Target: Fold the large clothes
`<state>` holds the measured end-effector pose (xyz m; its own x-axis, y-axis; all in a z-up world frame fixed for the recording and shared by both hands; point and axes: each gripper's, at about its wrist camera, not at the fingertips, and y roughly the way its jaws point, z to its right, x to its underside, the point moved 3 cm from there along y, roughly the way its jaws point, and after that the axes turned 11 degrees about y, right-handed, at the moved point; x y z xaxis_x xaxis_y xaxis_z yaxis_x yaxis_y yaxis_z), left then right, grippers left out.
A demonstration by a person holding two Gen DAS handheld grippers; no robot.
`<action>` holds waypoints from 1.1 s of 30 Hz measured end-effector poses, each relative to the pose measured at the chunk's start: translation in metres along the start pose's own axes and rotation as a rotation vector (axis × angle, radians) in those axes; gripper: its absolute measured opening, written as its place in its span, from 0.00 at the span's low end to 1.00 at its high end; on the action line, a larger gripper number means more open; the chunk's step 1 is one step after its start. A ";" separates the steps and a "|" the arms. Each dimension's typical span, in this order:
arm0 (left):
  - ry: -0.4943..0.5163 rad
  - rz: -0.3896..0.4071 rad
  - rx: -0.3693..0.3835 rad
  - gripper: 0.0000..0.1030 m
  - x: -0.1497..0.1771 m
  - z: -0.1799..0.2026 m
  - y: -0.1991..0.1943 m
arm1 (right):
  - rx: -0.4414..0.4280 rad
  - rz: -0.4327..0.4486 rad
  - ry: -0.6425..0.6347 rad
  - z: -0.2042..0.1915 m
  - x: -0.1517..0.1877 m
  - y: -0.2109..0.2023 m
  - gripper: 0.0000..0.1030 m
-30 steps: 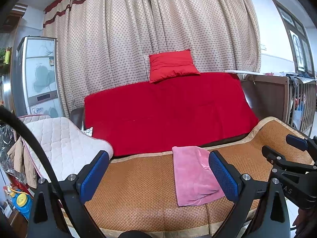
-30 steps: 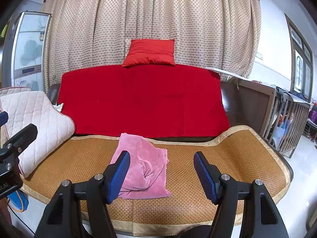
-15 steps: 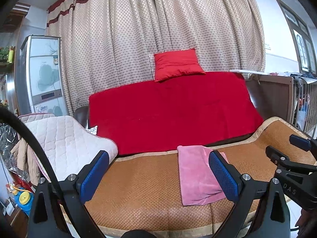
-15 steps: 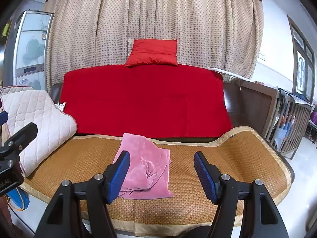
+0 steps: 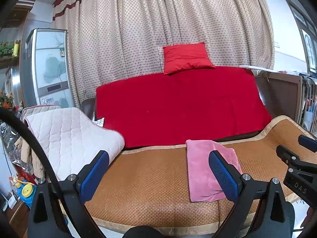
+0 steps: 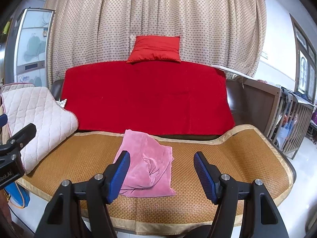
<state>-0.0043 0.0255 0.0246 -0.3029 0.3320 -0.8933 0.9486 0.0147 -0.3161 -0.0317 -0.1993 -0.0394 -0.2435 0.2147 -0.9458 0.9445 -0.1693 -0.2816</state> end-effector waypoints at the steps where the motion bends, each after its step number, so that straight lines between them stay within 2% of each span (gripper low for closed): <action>1: -0.004 -0.006 -0.004 0.97 0.001 -0.001 0.002 | -0.005 -0.007 0.002 -0.001 0.001 0.002 0.68; 9: -0.030 -0.053 -0.032 0.97 0.014 -0.009 0.011 | -0.026 -0.039 0.032 -0.001 0.007 0.006 0.68; 22: -0.055 -0.083 -0.063 0.97 0.023 -0.015 0.023 | -0.036 -0.082 0.039 -0.009 0.017 0.023 0.68; 33: -0.063 -0.107 -0.033 0.97 0.028 -0.011 0.042 | -0.031 -0.107 0.052 -0.013 0.019 0.041 0.68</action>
<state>0.0281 0.0457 -0.0104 -0.4071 0.2667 -0.8736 0.9126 0.0785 -0.4014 0.0056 -0.1892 -0.0673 -0.3322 0.2798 -0.9007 0.9204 -0.1127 -0.3745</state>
